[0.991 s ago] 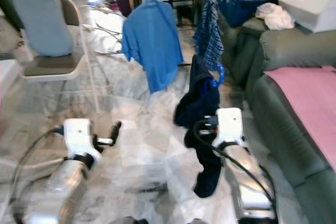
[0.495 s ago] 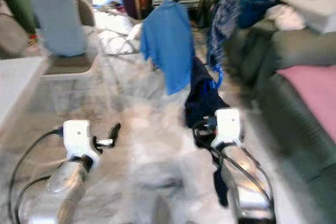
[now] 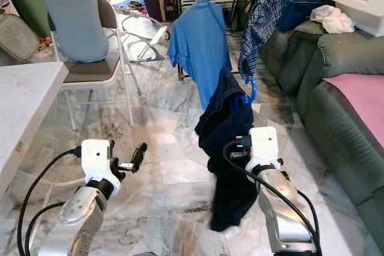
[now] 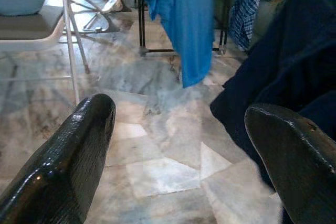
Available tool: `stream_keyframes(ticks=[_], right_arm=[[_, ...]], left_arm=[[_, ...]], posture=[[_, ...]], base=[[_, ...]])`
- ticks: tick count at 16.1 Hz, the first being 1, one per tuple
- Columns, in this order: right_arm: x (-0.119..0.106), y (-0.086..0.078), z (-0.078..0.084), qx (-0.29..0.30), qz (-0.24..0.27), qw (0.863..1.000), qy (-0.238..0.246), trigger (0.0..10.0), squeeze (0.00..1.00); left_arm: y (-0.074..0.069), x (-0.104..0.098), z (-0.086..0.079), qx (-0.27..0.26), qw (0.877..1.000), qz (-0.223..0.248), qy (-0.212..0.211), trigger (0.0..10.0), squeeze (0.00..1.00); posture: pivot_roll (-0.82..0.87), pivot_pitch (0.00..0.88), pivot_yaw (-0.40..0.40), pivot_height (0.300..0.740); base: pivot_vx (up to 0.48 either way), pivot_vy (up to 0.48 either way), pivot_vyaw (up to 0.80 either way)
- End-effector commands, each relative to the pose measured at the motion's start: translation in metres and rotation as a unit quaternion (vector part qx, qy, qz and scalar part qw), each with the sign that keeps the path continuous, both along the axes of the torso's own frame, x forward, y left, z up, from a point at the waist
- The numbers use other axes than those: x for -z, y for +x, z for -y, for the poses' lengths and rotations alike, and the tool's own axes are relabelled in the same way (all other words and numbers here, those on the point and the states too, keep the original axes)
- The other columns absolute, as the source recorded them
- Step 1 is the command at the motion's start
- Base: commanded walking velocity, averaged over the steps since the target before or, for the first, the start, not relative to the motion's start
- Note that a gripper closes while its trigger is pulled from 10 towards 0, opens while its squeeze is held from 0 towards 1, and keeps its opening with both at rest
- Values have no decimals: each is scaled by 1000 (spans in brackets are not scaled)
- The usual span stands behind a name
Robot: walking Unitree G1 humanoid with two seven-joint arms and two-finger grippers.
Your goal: Hang hanger
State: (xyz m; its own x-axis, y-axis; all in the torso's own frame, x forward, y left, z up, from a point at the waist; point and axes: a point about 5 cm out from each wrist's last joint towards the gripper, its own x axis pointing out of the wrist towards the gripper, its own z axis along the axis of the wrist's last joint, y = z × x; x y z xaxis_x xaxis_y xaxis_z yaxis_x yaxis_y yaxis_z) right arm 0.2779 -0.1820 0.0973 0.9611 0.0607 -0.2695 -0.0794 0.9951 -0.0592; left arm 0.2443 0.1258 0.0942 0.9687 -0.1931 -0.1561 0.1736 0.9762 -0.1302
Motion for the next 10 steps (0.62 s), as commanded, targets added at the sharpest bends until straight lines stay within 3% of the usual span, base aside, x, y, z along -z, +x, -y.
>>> stream_keyframes(ticks=[1,3,5,6,10], right_arm=[[-11,4,0,-7,25,1000,-4,10000,0],[-13,5,-5,-27,31,999,13,10000,0],[-24,1,-29,-155,44,987,27,10000,0],[-28,1,-31,-184,42,982,22,10000,0],[-36,10,-18,-174,62,983,-11,10000,0]], left_arm=[[2,-4,1,8,1000,12,1,10000,0],[3,-8,4,21,1000,21,-7,10000,0],[9,-13,4,25,999,39,3,10000,0],[10,-14,3,22,999,40,5,10000,0],[12,-16,0,18,999,49,3,10000,0]], posture=[[-109,82,56,740],[-110,81,58,740],[-111,81,63,740],[-111,81,63,740],[-115,77,60,740]], base=[[0,0,0],[0,0,0],[0,0,0],[0,0,0],[0,0,0]])
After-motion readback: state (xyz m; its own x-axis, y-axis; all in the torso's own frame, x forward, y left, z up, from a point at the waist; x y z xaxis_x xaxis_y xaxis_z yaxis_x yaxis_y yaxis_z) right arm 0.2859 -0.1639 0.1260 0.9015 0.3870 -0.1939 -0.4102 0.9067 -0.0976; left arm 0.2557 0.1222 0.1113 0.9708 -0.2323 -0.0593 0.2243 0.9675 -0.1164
